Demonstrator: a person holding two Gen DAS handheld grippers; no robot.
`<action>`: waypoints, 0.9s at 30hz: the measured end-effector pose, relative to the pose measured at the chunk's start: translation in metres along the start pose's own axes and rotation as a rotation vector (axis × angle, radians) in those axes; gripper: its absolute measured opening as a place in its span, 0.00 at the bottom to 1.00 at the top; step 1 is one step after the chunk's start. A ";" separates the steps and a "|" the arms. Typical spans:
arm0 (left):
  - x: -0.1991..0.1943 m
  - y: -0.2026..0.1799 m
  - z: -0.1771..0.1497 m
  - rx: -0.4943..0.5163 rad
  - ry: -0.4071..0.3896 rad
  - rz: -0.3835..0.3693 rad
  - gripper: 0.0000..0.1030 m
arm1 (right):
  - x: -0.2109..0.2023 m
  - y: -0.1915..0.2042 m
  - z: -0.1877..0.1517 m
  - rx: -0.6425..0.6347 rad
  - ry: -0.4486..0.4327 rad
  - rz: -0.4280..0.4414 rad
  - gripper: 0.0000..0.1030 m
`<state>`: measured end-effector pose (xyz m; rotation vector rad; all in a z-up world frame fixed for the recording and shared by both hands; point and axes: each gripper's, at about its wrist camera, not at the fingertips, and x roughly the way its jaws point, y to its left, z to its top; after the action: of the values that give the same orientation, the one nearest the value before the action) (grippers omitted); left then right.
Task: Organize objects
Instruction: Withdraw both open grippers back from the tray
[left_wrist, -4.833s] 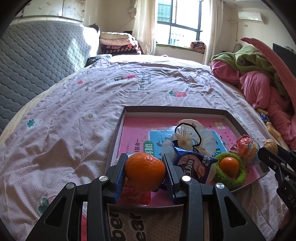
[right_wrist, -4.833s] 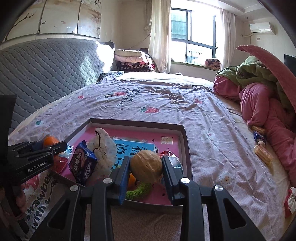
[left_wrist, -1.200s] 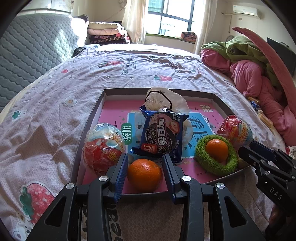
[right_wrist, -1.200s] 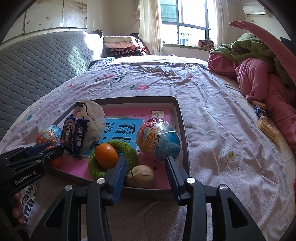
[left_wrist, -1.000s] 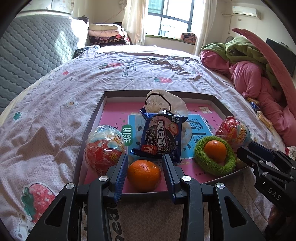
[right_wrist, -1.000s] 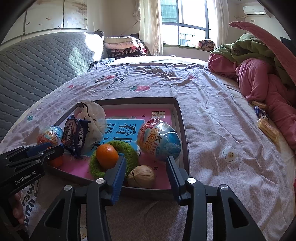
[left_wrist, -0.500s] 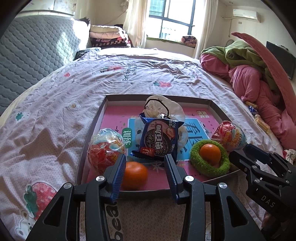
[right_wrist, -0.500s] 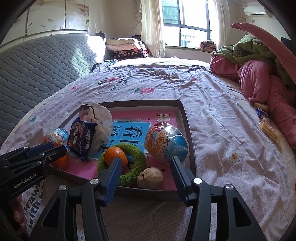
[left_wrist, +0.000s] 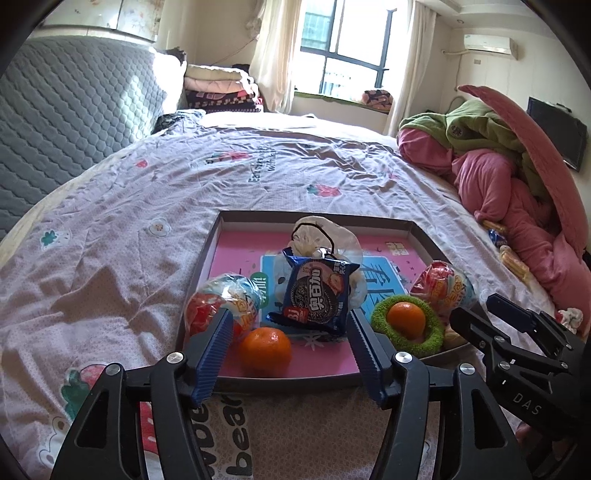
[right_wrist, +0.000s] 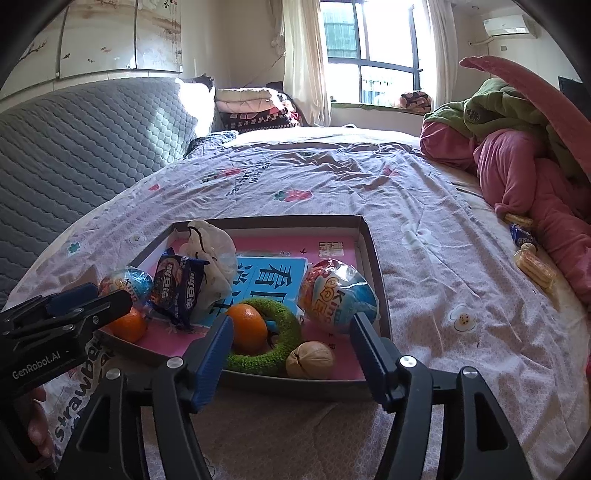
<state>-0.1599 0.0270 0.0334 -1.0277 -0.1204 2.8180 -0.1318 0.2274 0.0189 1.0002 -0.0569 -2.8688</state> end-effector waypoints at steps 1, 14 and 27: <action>-0.002 0.001 0.000 0.001 -0.005 0.004 0.65 | -0.002 0.000 0.001 0.001 -0.005 0.001 0.64; -0.021 0.000 -0.008 0.023 -0.038 0.016 0.72 | -0.026 0.009 0.003 -0.014 -0.062 0.025 0.71; -0.046 -0.008 -0.024 0.058 -0.066 0.055 0.75 | -0.050 0.014 -0.008 -0.002 -0.103 0.047 0.76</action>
<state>-0.1088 0.0286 0.0452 -0.9407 -0.0179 2.8869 -0.0869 0.2184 0.0446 0.8390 -0.0840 -2.8748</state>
